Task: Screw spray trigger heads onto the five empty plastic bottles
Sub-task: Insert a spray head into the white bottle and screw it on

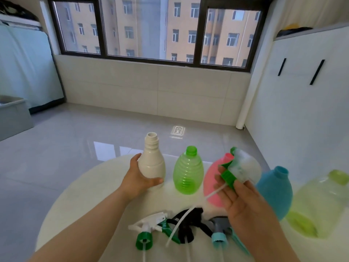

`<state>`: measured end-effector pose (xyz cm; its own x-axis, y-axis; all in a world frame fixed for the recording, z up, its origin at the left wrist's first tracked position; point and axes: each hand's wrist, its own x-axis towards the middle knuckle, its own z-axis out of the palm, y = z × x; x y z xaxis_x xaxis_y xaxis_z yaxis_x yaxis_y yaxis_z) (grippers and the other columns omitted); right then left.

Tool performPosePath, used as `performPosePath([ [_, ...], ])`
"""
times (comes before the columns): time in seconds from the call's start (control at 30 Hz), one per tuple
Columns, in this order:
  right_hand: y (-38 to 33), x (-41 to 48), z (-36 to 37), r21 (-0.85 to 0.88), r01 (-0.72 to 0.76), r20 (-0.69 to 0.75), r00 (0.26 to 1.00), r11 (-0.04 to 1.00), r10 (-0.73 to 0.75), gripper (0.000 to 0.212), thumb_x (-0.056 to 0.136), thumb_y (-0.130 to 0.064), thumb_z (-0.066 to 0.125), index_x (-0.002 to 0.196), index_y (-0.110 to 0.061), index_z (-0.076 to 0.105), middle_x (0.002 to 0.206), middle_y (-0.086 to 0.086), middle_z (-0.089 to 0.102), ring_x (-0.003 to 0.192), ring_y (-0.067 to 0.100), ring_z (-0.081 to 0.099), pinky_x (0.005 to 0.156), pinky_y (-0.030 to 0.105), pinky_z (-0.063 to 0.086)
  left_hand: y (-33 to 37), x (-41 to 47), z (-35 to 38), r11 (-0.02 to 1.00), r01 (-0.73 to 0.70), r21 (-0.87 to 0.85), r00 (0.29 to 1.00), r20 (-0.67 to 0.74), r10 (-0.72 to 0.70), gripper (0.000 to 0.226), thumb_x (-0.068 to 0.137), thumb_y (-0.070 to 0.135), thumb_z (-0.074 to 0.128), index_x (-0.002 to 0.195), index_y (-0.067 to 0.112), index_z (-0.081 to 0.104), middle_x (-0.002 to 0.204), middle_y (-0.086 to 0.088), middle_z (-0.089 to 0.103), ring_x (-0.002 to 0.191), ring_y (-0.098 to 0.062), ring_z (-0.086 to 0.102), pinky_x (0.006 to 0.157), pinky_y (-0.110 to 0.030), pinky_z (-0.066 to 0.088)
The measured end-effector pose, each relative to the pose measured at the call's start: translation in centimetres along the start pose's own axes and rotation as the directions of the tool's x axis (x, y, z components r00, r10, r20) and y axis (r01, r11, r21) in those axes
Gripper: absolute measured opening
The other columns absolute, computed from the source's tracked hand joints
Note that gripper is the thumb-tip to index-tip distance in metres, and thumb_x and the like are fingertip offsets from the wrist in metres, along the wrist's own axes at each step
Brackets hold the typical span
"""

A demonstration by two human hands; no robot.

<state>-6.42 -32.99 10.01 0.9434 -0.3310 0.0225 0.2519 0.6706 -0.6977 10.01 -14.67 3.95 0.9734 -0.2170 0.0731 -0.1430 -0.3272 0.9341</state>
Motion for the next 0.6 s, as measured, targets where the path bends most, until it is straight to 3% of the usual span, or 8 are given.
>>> performPosePath([
  [0.13,-0.4,-0.1,-0.2,-0.011,0.033,-0.025,0.999,0.999,-0.033,0.028,0.070,-0.006,0.048,0.071,-0.013,0.075,0.076,0.004,0.075,0.070,0.015,0.071,0.062,0.027,0.058,0.7,-0.4,-0.3,0.996,0.021,0.089,0.998,-0.057,-0.016,0.093,0.046,0.036,0.076,0.125,0.021,0.028,0.107,0.001,0.046,0.105,-0.030,0.050,0.095,-0.045,0.043],
  [0.23,-0.9,-0.3,-0.4,-0.021,0.070,-0.044,0.997,0.997,-0.071,0.029,0.072,-0.006,0.047,0.068,-0.014,0.074,0.074,0.004,0.075,0.070,0.014,0.071,0.064,0.027,0.058,1.6,-1.9,-1.7,0.990,-0.060,0.126,0.994,-0.081,0.071,0.082,0.047,0.035,0.080,0.114,0.033,0.032,0.100,0.008,0.048,0.093,-0.022,0.052,0.081,-0.036,0.044],
  [0.37,-2.1,-1.0,0.3,-0.021,0.115,-0.041,0.992,0.993,-0.116,0.035,0.080,-0.003,0.042,0.066,-0.015,0.072,0.071,0.003,0.075,0.069,0.013,0.071,0.061,0.024,0.058,2.5,-6.7,-5.6,0.963,-0.204,0.176,0.979,0.008,0.205,0.074,0.051,0.021,0.085,0.093,0.058,0.036,0.095,0.028,0.052,0.088,0.013,0.052,0.061,-0.010,0.038],
  [0.43,-2.9,-1.4,0.9,-0.001,0.165,-0.020,0.986,0.986,-0.165,0.024,0.073,-0.011,0.046,0.079,-0.016,0.069,0.073,0.002,0.075,0.072,0.011,0.071,0.065,0.022,0.057,2.4,-9.9,-6.9,0.955,-0.215,0.206,0.977,0.029,0.213,0.080,0.047,0.021,0.086,0.093,0.063,0.036,0.094,0.035,0.052,0.089,0.024,0.046,0.059,-0.007,0.040],
  [0.5,-3.5,-1.8,1.8,0.035,0.227,-0.009,0.974,0.973,-0.227,0.025,0.071,-0.016,0.048,0.092,-0.014,0.060,0.074,-0.001,0.074,0.076,0.010,0.070,0.069,0.022,0.057,2.0,-12.4,-7.5,0.953,-0.192,0.234,0.981,0.033,0.189,0.084,0.044,0.025,0.087,0.098,0.059,0.033,0.097,0.036,0.047,0.089,0.018,0.048,0.063,-0.007,0.037],
  [0.6,-3.9,-2.5,3.1,0.138,0.302,-0.068,0.953,0.943,-0.295,0.016,0.074,-0.015,0.051,0.085,-0.012,0.061,0.074,0.000,0.073,0.078,0.011,0.070,0.065,0.025,0.057,1.5,-14.5,-7.4,0.947,-0.184,0.262,0.983,0.055,0.176,0.087,0.041,0.030,0.086,0.100,0.058,0.029,0.101,0.036,0.041,0.088,0.015,0.043,0.068,-0.007,0.033],
])
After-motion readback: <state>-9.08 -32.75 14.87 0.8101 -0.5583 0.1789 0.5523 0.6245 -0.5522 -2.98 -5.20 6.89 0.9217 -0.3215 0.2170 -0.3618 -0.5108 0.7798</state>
